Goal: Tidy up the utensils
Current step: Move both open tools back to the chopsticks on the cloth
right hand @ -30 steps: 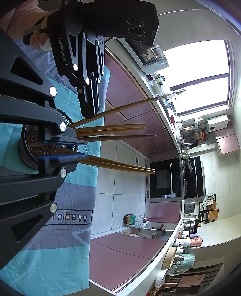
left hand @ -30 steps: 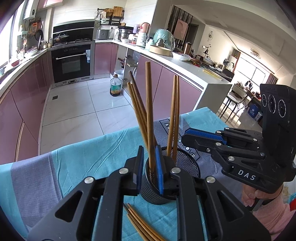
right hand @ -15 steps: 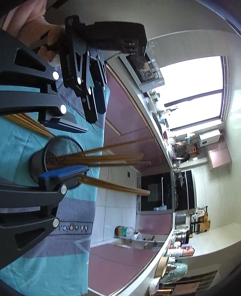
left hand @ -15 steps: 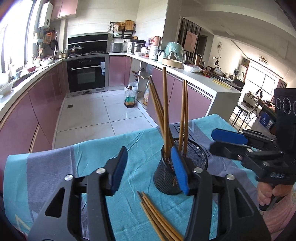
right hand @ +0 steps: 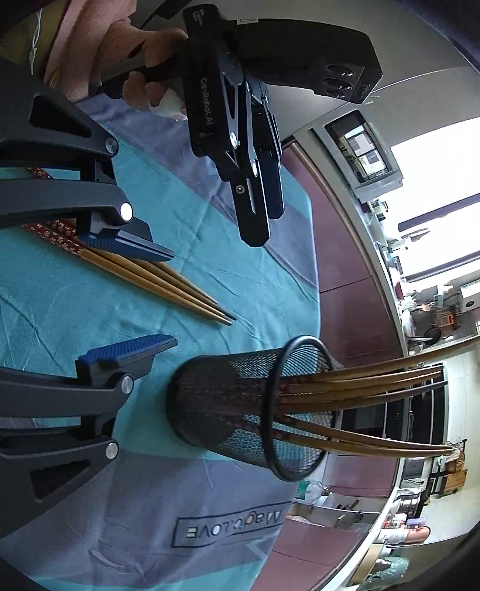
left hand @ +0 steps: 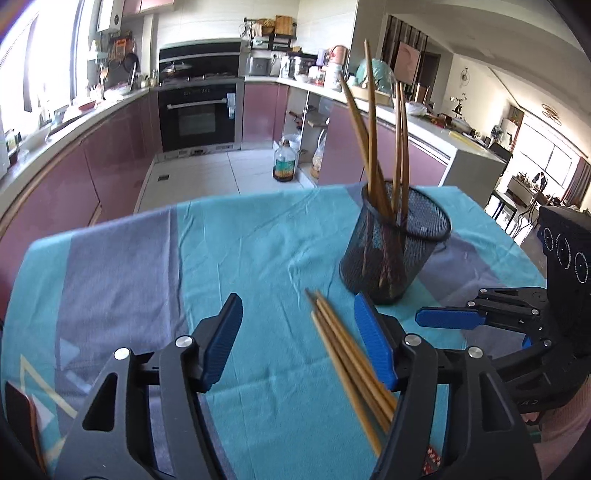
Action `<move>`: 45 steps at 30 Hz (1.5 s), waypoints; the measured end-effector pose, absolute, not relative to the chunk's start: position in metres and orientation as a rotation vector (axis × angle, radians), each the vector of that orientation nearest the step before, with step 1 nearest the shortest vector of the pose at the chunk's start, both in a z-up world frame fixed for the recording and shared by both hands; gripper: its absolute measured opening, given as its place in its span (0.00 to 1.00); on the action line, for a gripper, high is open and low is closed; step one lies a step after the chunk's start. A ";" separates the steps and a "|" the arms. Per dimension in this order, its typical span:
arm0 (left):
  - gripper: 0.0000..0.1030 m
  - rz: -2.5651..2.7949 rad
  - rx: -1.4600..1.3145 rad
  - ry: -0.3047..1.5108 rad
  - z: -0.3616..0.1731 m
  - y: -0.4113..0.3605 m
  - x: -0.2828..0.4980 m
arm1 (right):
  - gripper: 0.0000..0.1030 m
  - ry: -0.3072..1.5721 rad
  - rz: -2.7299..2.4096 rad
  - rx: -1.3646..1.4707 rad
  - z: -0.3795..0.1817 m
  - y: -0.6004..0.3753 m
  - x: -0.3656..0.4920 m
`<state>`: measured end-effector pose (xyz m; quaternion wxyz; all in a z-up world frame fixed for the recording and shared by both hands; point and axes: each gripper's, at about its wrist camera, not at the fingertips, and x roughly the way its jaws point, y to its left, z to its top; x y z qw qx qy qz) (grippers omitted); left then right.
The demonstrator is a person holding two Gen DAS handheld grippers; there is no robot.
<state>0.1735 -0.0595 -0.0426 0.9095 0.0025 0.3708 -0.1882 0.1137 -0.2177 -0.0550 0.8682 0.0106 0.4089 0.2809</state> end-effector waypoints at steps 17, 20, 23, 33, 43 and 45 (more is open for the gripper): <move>0.62 -0.375 0.000 0.862 -0.087 -0.058 0.150 | 0.38 0.917 0.559 -0.028 -0.079 -0.198 0.101; 0.62 -0.376 -0.003 0.867 -0.088 -0.057 0.148 | 0.38 0.917 0.554 -0.036 -0.080 -0.196 0.099; 0.62 -0.372 -0.002 0.869 -0.088 -0.056 0.145 | 0.38 0.913 0.547 -0.043 -0.079 -0.195 0.098; 0.63 -0.383 0.010 0.883 -0.095 -0.059 0.141 | 0.38 0.904 0.522 -0.063 -0.080 -0.194 0.096; 0.63 -0.398 0.030 0.891 -0.101 -0.066 0.138 | 0.37 0.900 0.512 -0.073 -0.081 -0.197 0.093; 0.63 -0.402 0.033 0.894 -0.102 -0.067 0.137 | 0.37 0.900 0.512 -0.073 -0.081 -0.198 0.093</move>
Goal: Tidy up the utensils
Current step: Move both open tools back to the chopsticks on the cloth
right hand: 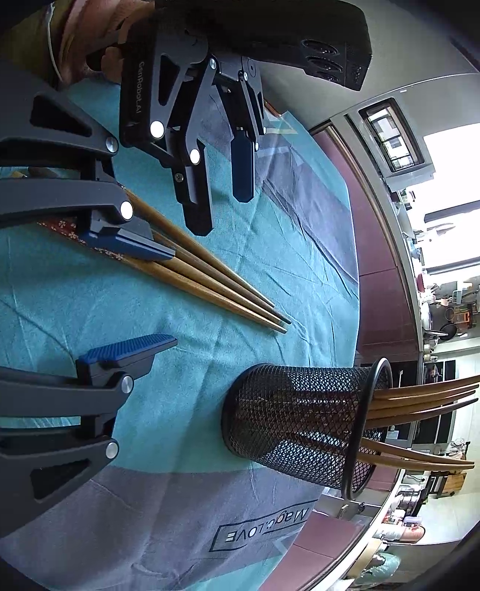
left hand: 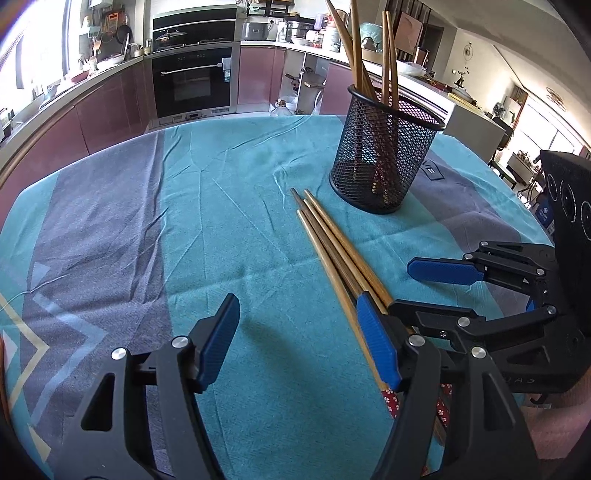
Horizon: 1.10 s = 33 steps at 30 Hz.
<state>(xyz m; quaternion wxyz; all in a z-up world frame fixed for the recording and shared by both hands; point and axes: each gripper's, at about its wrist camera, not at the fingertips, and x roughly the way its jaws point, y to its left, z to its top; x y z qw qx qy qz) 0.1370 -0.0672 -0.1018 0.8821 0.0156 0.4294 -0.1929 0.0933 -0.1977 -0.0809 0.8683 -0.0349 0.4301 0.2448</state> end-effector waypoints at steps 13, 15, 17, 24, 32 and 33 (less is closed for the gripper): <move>0.64 -0.421 0.059 0.903 -0.107 -0.074 0.134 | 0.36 0.904 0.503 -0.082 -0.082 -0.197 0.097; 0.64 -0.421 0.065 0.905 -0.107 -0.075 0.134 | 0.36 0.904 0.505 -0.082 -0.082 -0.197 0.097; 0.63 -0.420 0.074 0.907 -0.109 -0.076 0.134 | 0.35 0.904 0.503 -0.085 -0.082 -0.197 0.097; 0.61 -0.410 0.110 0.904 -0.110 -0.082 0.135 | 0.33 0.903 0.501 -0.076 -0.082 -0.197 0.098; 0.50 -0.401 0.130 0.901 -0.110 -0.079 0.135 | 0.33 0.902 0.500 -0.080 -0.082 -0.196 0.098; 0.49 -0.401 0.128 0.900 -0.110 -0.078 0.135 | 0.33 0.901 0.500 -0.079 -0.082 -0.195 0.098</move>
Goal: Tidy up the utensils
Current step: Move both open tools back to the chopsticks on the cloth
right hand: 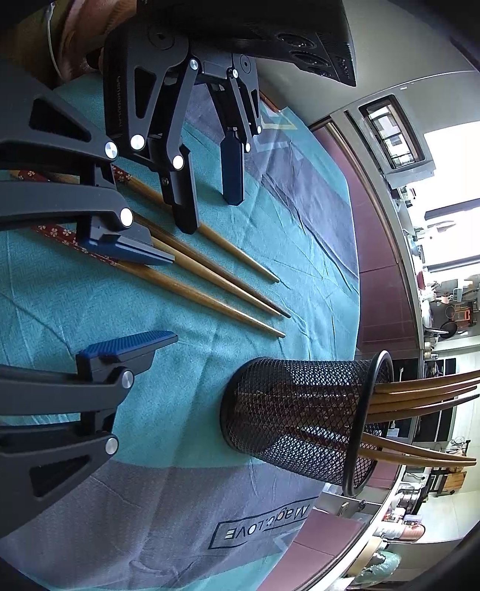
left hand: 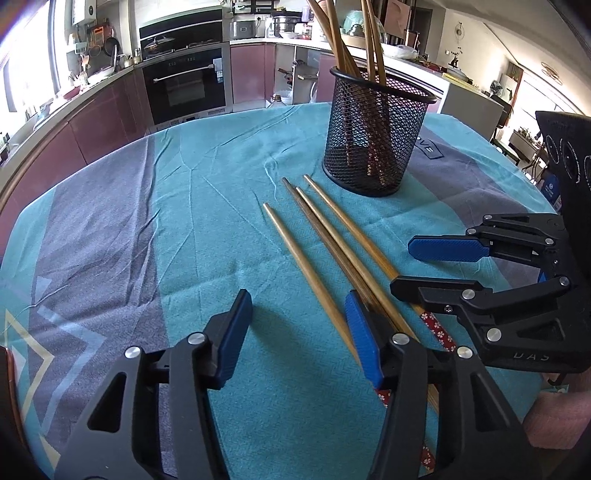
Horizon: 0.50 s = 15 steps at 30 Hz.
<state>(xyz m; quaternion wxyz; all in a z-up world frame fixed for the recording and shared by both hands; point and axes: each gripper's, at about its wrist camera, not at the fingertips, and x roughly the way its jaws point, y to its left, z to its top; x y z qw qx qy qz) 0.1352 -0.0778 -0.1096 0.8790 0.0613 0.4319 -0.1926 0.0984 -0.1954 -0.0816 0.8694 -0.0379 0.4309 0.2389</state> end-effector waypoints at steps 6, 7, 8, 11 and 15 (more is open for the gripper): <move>0.38 -0.390 0.114 0.895 -0.109 -0.073 0.137 | 0.33 0.896 0.491 -0.093 -0.081 -0.191 0.102; 0.38 -0.388 0.113 0.894 -0.110 -0.072 0.137 | 0.33 0.896 0.488 -0.097 -0.082 -0.190 0.102; 0.36 -0.386 0.112 0.894 -0.110 -0.072 0.138 | 0.33 0.895 0.485 -0.101 -0.082 -0.188 0.103; 0.31 -0.377 0.104 0.894 -0.109 -0.071 0.140 | 0.33 0.893 0.478 -0.106 -0.082 -0.184 0.106; 0.26 -0.370 0.092 0.896 -0.109 -0.070 0.143 | 0.31 0.891 0.467 -0.102 -0.082 -0.180 0.112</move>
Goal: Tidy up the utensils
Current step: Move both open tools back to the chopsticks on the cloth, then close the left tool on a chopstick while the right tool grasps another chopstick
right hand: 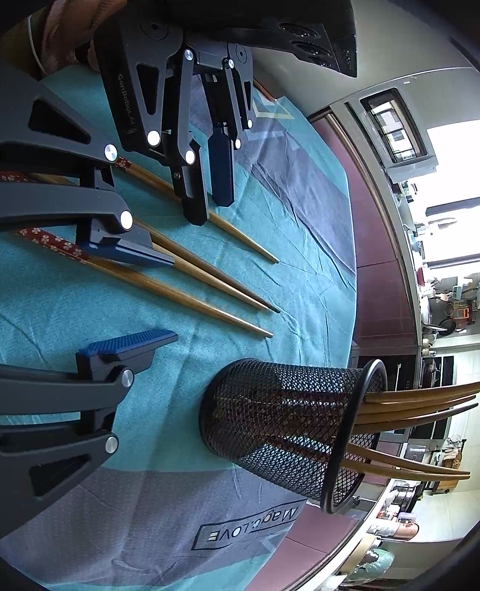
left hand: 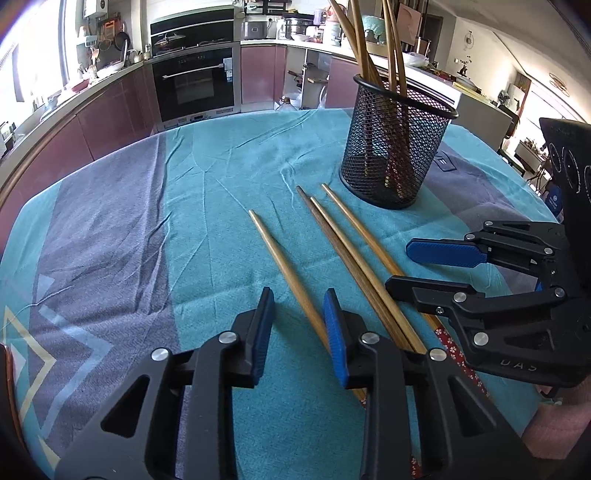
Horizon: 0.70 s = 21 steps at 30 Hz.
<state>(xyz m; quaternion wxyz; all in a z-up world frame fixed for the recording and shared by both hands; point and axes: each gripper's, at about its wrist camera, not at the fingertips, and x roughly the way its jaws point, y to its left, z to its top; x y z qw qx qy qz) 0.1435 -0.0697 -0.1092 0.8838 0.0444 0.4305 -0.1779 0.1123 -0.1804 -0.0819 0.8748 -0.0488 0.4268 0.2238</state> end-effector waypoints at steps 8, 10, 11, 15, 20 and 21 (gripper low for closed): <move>0.24 -0.368 0.075 0.900 -0.109 -0.069 0.147 | 0.24 0.891 0.449 -0.093 -0.083 -0.177 0.123; 0.24 -0.369 0.071 0.901 -0.109 -0.069 0.149 | 0.21 0.892 0.444 -0.090 -0.083 -0.177 0.125; 0.24 -0.369 0.069 0.902 -0.109 -0.069 0.150 | 0.20 0.893 0.441 -0.086 -0.083 -0.177 0.126; 0.24 -0.370 0.063 0.904 -0.109 -0.070 0.153 | 0.12 0.896 0.434 -0.068 -0.083 -0.180 0.128; 0.20 -0.362 0.051 0.908 -0.109 -0.069 0.155 | 0.10 0.902 0.437 -0.041 -0.084 -0.184 0.131; 0.18 -0.362 0.047 0.910 -0.109 -0.069 0.156 | 0.10 0.902 0.437 -0.037 -0.084 -0.184 0.131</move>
